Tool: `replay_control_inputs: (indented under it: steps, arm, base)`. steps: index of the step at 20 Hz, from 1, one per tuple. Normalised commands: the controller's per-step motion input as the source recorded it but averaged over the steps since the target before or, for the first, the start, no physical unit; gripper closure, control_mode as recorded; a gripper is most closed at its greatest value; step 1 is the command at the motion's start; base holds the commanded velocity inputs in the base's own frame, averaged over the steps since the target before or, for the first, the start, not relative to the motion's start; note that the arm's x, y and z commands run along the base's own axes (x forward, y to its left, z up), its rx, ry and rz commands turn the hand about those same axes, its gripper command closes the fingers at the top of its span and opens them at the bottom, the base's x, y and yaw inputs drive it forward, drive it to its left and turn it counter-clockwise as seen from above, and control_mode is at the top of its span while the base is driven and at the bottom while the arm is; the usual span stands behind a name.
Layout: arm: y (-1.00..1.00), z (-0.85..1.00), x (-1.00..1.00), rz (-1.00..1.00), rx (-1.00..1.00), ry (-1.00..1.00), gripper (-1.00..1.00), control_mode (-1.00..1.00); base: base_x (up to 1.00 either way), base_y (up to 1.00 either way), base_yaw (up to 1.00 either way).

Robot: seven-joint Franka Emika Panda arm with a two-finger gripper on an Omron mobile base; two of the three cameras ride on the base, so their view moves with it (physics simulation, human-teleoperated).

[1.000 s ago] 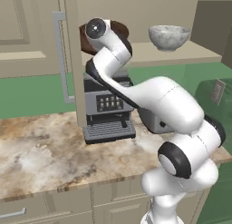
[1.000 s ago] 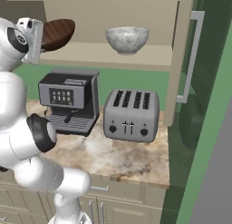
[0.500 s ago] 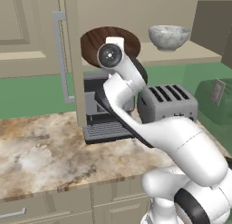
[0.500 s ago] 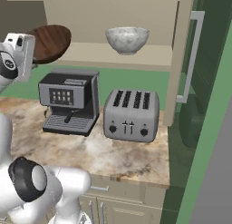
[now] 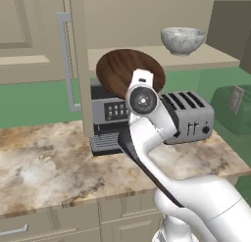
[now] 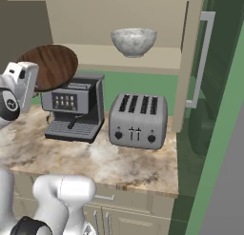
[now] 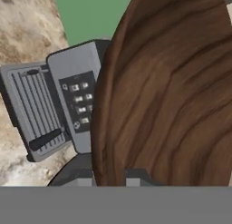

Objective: Move the bowls from the cabinet to the plates on the dining table.

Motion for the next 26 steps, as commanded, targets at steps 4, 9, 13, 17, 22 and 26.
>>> replay_control_inputs:
  steps: [4, 9, 13, 17, 22, 26]
  arm:
    - [-0.07, -0.5, -0.31, -0.01, 0.04, 0.0, 1.0, -1.0]
    - [-0.12, -0.67, -0.1, -0.02, 0.0, 0.0, 1.0, -1.0]
    - [-0.17, -0.73, 0.0, -0.03, 0.0, 0.03, 1.0, -1.0]
    - [-0.22, -0.64, 0.0, -0.05, 0.0, 0.04, 1.0, -1.0]
    - [-0.18, -0.64, 0.0, -0.05, -0.01, 0.03, 1.0, -1.0]
    - [-0.16, -0.45, 0.0, -0.03, 0.0, 0.01, 1.0, -1.0]
  base:
    - [0.0, 0.0, 0.0]
    - [0.0, 0.0, 0.0]
    - [0.0, 0.0, 0.0]
    - [0.0, 0.0, 0.0]
    - [0.0, 0.0, 0.0]
    - [0.0, 0.0, 0.0]
